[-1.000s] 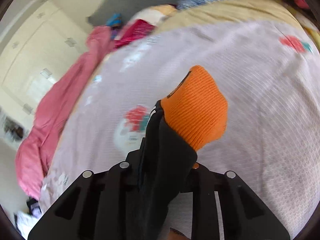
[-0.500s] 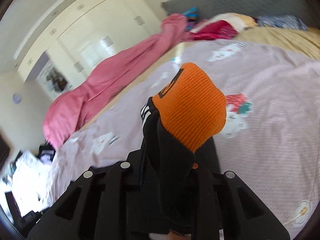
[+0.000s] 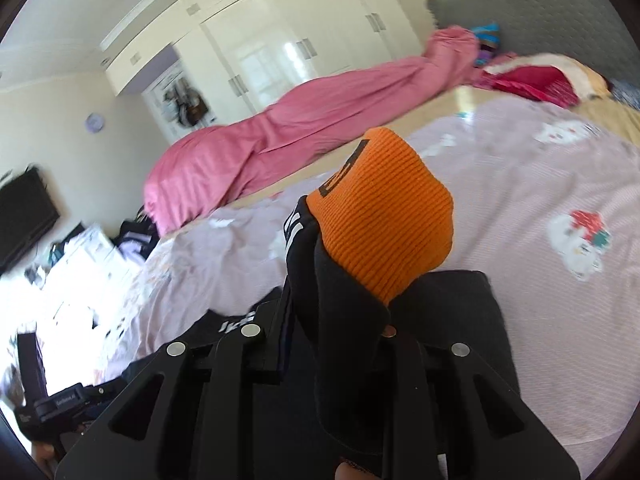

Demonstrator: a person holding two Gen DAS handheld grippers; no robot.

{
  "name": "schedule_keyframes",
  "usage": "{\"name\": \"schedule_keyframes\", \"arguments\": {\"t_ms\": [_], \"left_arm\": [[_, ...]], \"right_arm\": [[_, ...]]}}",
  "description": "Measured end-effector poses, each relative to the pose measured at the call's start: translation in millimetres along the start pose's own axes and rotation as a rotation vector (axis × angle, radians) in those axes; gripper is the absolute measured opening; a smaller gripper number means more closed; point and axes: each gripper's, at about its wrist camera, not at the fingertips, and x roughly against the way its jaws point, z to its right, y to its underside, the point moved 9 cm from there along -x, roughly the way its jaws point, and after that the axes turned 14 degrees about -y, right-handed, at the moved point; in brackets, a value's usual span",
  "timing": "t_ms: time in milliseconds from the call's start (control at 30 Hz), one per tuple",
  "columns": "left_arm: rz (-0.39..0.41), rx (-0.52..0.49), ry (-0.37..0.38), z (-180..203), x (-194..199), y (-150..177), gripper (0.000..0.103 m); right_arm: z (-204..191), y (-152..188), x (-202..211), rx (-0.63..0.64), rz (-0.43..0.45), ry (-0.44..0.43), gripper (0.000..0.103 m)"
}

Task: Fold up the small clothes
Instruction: 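Lift the cuff and fold the sleeve across the shirt body, release, then grasp the folded orange cuff with the left gripper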

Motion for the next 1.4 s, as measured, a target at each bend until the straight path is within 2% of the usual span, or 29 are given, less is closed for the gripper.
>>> {"name": "schedule_keyframes", "arguments": {"t_ms": [233, 500, 567, 600, 633, 700, 833, 1033, 1167, 1233, 1300, 1400], "left_arm": [[0.002, 0.046, 0.017, -24.5, 2.3, -7.4, 0.094], [-0.024, 0.075, 0.068, -39.2, -3.4, -6.7, 0.094], [-0.032, 0.082, 0.080, -41.7, -4.9, -5.5, 0.094], [-0.036, 0.088, 0.091, -42.6, -5.7, -5.0, 0.094], [-0.041, 0.094, 0.098, -43.5, -6.4, -4.1, 0.094], [-0.050, 0.107, 0.106, -45.5, -8.6, -2.1, 0.094], [-0.070, 0.120, 0.134, -45.5, -13.3, 2.0, 0.094], [-0.109, 0.131, 0.191, -35.6, -20.2, 9.9, 0.094], [-0.124, 0.126, 0.233, -23.1, -20.5, 14.4, 0.093], [-0.131, 0.131, 0.259, -16.3, -20.4, 16.2, 0.088], [-0.146, 0.135, 0.289, -6.8, -21.5, 18.7, 0.077], [-0.161, 0.132, 0.292, 5.7, -26.4, 19.9, 0.073]], "right_arm": [[-65.6, 21.5, -51.3, 0.171, -0.103, -0.011, 0.021], [-95.7, 62.7, -96.4, 0.224, -0.220, 0.002, 0.023], [-98.7, 74.4, -105.2, 0.226, -0.252, -0.005, 0.028], [-100.9, 79.7, -108.5, 0.230, -0.264, -0.009, 0.033], [-103.7, 86.5, -111.7, 0.234, -0.282, -0.022, 0.043], [-110.3, 96.4, -113.6, 0.242, -0.305, -0.052, 0.052], [-119.6, 108.9, -106.8, 0.241, -0.347, -0.107, 0.067], [-107.8, 102.5, -75.3, 0.202, -0.346, -0.118, 0.079], [-87.5, 89.7, -57.3, 0.211, -0.329, -0.062, 0.084], [-74.1, 82.6, -48.6, 0.223, -0.311, -0.028, 0.084], [-57.6, 74.3, -38.6, 0.245, -0.275, 0.020, 0.084], [-37.1, 65.0, -30.0, 0.233, -0.245, 0.056, 0.084]]}}
